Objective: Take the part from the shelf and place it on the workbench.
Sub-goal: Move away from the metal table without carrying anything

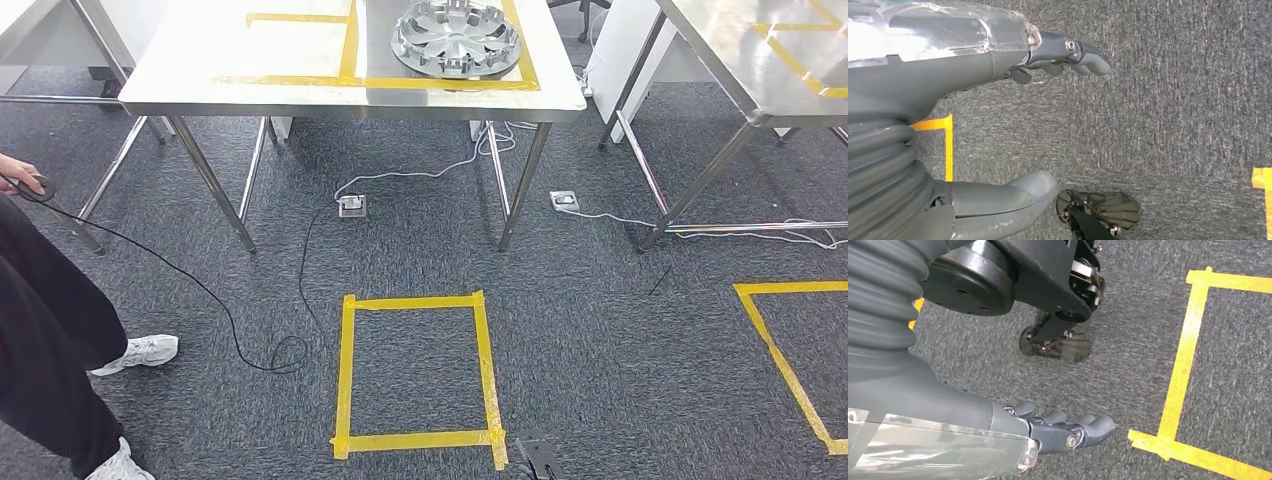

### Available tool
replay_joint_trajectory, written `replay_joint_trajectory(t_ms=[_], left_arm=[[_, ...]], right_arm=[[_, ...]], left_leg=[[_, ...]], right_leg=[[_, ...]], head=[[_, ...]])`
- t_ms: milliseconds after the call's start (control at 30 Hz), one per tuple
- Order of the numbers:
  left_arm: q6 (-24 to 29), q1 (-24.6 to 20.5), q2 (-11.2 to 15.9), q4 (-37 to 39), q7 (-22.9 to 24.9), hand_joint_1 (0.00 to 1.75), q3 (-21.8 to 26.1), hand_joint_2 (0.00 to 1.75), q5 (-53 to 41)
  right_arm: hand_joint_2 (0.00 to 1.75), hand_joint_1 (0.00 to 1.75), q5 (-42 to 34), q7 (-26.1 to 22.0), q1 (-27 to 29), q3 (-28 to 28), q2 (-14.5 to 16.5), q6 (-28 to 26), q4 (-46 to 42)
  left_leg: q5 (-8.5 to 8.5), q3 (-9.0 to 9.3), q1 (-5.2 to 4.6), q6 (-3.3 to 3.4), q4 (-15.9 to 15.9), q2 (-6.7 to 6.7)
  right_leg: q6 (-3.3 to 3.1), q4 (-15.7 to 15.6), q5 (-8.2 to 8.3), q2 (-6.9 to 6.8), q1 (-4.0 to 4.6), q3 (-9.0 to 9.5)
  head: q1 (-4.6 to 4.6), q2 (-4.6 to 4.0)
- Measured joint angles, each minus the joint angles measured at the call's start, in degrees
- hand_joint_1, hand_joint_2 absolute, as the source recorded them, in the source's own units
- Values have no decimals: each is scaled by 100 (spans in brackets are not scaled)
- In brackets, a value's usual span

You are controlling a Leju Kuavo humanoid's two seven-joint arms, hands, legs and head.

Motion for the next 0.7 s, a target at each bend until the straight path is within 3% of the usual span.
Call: replay_joint_trajectory(t_ms=[700], left_arm=[[0, 0, -27, 0, -30, 0, -2, 175, 0]], right_arm=[[175, 0, -39, -1, 4, 0, 0, -16, -4]], left_leg=[[3, 8, -10, 5, -15, -1]], right_leg=[[18, -40, 18, 0, -3, 12]], head=[[-4, 0]])
